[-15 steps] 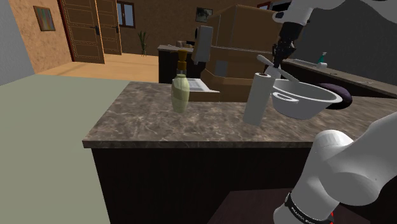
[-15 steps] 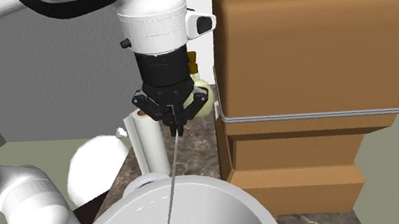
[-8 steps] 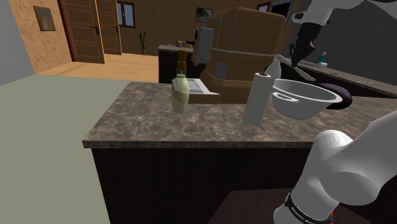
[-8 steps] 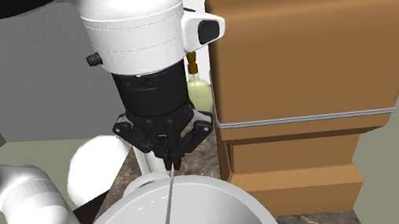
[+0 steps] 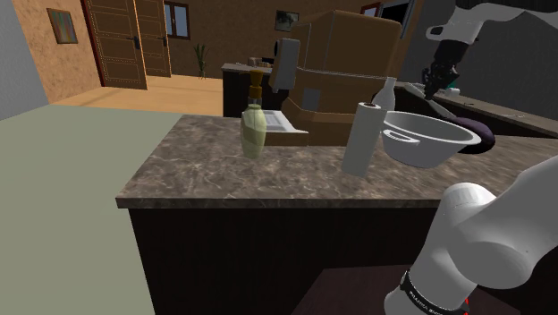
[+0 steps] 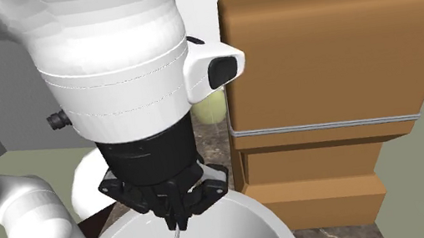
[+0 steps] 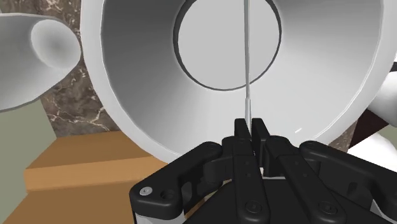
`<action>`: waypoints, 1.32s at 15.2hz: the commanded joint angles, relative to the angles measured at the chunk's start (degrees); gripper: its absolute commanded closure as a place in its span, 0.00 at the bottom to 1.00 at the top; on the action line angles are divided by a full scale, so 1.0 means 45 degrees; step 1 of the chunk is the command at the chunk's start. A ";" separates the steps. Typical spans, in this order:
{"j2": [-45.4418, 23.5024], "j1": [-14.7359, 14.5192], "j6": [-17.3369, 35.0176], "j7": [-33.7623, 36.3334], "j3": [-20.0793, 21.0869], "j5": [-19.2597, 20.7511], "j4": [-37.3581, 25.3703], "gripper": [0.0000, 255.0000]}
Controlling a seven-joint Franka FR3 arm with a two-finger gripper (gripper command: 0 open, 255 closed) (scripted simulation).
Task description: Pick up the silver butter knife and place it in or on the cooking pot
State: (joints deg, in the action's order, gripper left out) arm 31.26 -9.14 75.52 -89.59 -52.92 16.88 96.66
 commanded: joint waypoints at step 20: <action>0.1009 0.0632 0.2093 0.0291 -0.0004 0.0654 0.2966 1.00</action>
State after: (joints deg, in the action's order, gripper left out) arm 35.80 -6.29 84.95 -88.28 -52.94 19.83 110.01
